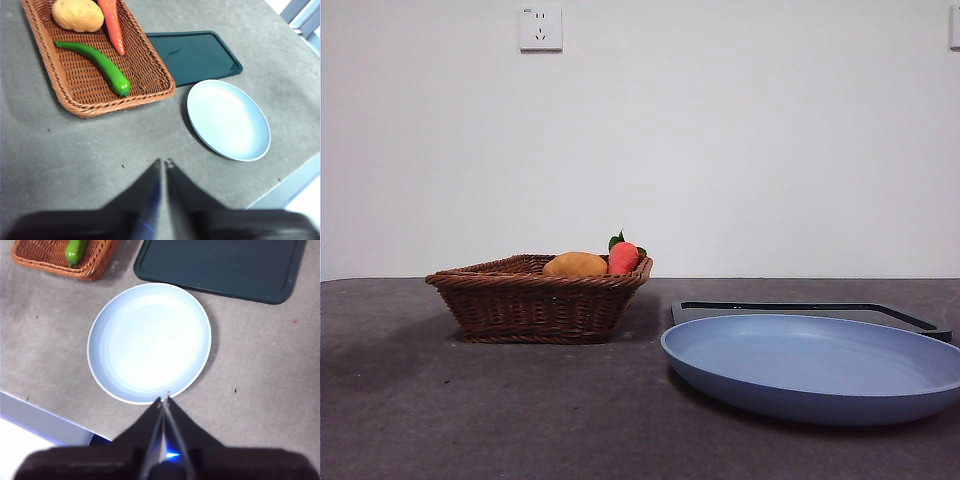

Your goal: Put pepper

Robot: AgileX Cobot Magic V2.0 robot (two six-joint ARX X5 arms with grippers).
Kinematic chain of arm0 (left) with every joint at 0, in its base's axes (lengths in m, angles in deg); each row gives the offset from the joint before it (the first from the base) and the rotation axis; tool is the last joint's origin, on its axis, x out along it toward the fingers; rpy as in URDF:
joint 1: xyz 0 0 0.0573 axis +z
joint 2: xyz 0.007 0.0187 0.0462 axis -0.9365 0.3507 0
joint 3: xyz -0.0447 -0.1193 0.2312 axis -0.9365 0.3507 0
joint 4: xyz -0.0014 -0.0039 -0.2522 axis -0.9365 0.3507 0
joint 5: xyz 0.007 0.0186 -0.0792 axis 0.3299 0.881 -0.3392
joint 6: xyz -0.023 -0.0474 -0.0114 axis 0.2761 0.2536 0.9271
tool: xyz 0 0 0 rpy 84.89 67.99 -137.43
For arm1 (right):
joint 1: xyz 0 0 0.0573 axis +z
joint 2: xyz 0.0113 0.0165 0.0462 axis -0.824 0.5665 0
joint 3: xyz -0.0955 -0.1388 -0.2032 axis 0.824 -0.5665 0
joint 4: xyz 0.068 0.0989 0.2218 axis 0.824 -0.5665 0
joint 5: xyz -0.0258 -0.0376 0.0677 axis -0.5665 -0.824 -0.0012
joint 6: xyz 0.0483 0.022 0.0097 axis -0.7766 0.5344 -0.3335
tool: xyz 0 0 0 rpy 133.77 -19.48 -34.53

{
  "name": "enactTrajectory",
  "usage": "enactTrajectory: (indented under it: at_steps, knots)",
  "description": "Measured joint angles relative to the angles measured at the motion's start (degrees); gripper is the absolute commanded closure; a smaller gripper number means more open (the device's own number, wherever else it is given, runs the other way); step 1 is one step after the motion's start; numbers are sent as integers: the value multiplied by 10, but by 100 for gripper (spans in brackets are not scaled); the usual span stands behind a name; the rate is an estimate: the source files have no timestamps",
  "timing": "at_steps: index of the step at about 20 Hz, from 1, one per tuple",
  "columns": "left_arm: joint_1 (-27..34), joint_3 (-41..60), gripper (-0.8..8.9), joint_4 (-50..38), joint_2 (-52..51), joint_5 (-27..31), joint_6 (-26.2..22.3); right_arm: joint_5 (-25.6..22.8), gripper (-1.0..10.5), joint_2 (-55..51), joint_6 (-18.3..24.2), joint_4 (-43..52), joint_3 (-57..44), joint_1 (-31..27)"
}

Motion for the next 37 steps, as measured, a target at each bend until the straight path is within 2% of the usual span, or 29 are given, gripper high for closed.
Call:
enactTrajectory:
  at_steps: [1,2,3,12,26,32,37]
  knots:
    - [0,0,536,0,0,0,0,0,776,0,0,0,0,0]
    - [0,0,471,0,0,0,0,0,709,0,-1,0,0,0]
    - [0,0,460,0,0,0,0,0,661,0,-1,0,0,0]
    - [0,0,460,0,0,0,0,0,647,49,-11,8,0,0]
    - [0,0,460,-2,0,0,0,0,649,381,-16,184,0,0]
    - [0,0,460,-2,0,0,0,-2,656,475,-16,221,0,4]
    - [0,0,460,-2,0,0,0,-1,691,509,-16,234,0,8]
